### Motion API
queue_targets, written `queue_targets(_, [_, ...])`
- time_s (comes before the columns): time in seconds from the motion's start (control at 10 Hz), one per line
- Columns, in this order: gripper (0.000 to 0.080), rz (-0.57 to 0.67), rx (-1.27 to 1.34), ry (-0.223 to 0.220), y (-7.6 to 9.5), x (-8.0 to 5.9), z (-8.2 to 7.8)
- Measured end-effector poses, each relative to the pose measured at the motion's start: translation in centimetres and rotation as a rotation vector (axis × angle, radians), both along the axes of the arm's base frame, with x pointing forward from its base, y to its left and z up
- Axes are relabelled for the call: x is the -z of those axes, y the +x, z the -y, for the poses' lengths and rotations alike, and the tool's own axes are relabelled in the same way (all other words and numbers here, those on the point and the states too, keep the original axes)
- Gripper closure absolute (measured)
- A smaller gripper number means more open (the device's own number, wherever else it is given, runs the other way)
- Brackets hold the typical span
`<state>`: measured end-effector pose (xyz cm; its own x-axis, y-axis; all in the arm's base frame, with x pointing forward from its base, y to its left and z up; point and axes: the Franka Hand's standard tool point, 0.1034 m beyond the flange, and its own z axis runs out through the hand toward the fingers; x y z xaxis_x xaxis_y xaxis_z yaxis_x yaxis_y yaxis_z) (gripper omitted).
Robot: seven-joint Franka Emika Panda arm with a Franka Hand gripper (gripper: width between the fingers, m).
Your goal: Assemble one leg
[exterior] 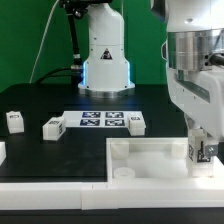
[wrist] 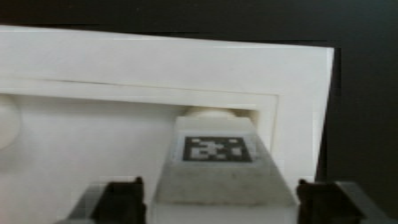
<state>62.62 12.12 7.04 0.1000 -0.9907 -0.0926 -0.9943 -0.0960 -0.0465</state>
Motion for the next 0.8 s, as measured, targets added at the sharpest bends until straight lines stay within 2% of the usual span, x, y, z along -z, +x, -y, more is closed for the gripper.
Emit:
queue_targets(0.1, [0.0308,0.008,-0.075,-0.004,0.05,-0.05,0.06])
queue_targets(0.2, [0.0185,0.023,-0.230,-0.011,0.06,-0.07,0.07])
queue_targets(0.5, [0.0151,0.054,-0.591,-0.032,-0.05,-0.08,-0.52])
queue_targets(0.8, [0.0150,0.088,-0.957,-0.047,0.07,-0.12,-0.29])
